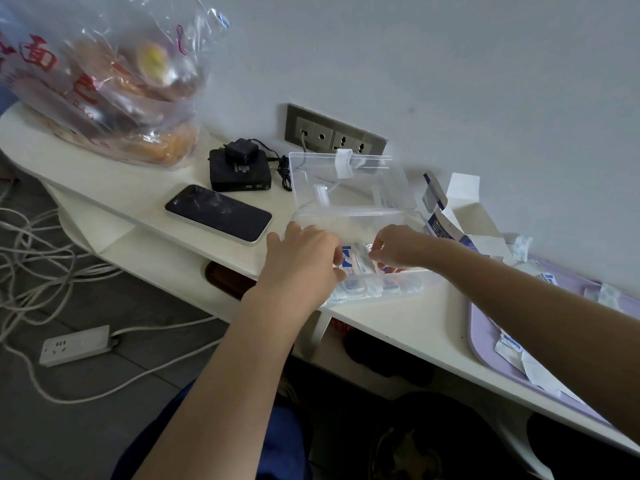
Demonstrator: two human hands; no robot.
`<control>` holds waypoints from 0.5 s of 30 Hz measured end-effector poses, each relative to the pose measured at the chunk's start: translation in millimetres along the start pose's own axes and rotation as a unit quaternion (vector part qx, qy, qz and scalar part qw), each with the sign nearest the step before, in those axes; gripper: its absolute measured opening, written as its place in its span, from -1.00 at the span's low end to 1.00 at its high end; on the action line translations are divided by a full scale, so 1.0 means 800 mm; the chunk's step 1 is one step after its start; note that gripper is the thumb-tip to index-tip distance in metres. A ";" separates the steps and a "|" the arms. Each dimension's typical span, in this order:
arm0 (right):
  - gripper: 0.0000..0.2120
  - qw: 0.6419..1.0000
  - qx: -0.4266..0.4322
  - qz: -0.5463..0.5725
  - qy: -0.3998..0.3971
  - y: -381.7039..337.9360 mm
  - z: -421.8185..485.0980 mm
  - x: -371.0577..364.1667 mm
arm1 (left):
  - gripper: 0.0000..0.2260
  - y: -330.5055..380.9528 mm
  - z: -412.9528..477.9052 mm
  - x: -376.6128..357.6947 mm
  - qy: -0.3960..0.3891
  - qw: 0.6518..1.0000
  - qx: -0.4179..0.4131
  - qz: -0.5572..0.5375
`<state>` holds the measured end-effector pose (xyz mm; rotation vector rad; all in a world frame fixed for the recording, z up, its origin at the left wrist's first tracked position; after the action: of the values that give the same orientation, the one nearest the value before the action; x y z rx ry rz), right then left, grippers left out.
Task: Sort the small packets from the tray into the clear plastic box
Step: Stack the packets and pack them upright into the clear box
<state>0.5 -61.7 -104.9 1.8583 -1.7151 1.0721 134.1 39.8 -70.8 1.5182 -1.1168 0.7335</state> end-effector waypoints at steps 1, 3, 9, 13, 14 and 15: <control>-0.71 1.000 0.003 0.001 0.018 -0.002 -0.003 0.002 | -0.85 -0.001 -0.001 0.001 -0.002 1.000 0.001 -0.002; -0.69 0.999 0.015 -0.002 0.048 -0.008 -0.006 0.006 | -0.80 -0.004 -0.002 0.003 -0.004 1.000 0.008 0.002; -0.77 1.000 0.013 0.017 -0.013 -0.027 -0.001 -0.006 | -0.74 -0.006 -0.004 0.004 -0.007 1.000 0.016 0.015; -0.77 0.999 0.021 0.027 -0.006 -0.033 0.005 -0.009 | -0.74 -0.006 -0.004 0.004 -0.006 1.000 0.016 0.009; -0.77 0.999 0.024 0.026 -0.007 -0.034 0.006 -0.010 | -0.73 -0.006 -0.004 0.004 -0.005 1.000 0.016 0.010; -0.76 0.999 0.028 0.019 -0.007 -0.035 0.007 -0.010 | -0.73 -0.006 -0.004 0.004 -0.005 1.000 0.016 0.011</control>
<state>29.4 -55.7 -108.3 1.8778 -1.7517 1.1353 140.0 42.0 -69.1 1.5402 -1.1360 0.7637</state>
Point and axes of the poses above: each hand's wrist, its own z-axis towards the middle knuckle, its own x-axis out of the back of the hand, y = z × x, the point moved 4 cm from there along z, towards the middle knuckle, and after that the axes turned 14 degrees about -y, right-handed, at the moved point
